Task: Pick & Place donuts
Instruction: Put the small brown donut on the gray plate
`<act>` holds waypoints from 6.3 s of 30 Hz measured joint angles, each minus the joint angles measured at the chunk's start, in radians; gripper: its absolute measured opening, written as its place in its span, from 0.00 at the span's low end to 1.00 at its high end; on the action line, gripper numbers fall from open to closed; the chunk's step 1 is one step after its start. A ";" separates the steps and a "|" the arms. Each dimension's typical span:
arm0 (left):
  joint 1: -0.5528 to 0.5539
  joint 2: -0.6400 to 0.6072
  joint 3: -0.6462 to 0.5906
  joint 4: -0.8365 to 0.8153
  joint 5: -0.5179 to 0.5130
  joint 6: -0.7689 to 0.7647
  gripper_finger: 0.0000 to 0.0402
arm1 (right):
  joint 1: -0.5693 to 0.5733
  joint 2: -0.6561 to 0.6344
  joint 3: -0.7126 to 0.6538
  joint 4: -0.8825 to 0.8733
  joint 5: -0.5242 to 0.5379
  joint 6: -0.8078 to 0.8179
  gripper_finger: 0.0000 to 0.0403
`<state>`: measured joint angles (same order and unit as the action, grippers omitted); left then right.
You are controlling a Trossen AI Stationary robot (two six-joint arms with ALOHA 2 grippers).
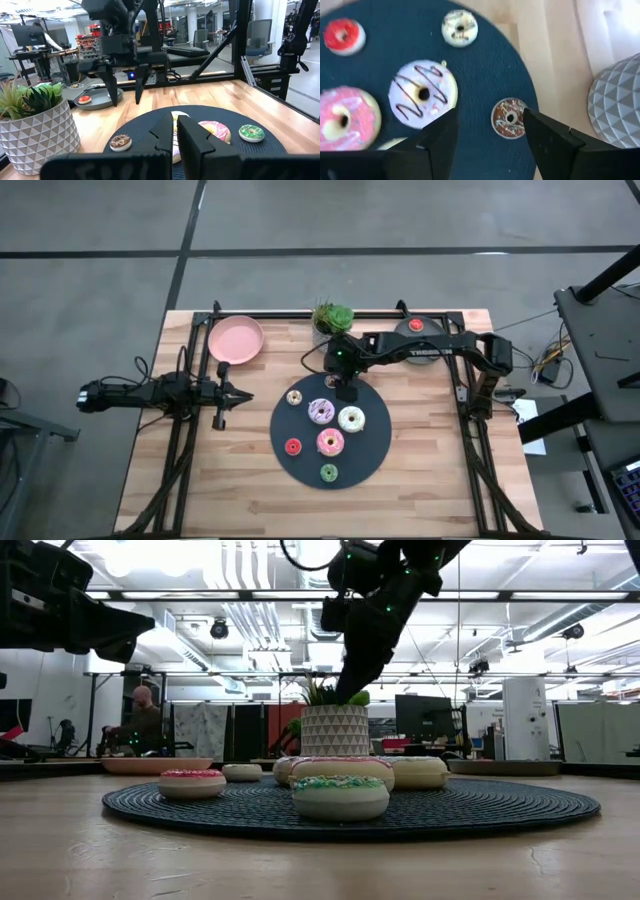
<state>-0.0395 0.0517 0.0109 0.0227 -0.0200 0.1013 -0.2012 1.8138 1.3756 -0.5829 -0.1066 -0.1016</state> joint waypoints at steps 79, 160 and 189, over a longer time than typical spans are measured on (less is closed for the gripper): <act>0.000 0.003 0.000 0.000 0.000 0.000 0.00 | -0.076 0.202 -0.006 0.093 0.002 -0.143 0.81; 0.000 0.003 0.000 0.000 0.000 0.000 0.00 | -0.083 0.202 -0.076 0.177 -0.040 -0.115 0.60; 0.000 0.003 0.000 0.000 0.000 0.000 0.00 | -0.100 0.053 -0.074 0.134 -0.039 -0.096 0.52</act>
<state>-0.0399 0.0551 0.0109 0.0223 -0.0198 0.1013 -0.3015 1.8666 1.3014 -0.4493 -0.1452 -0.1980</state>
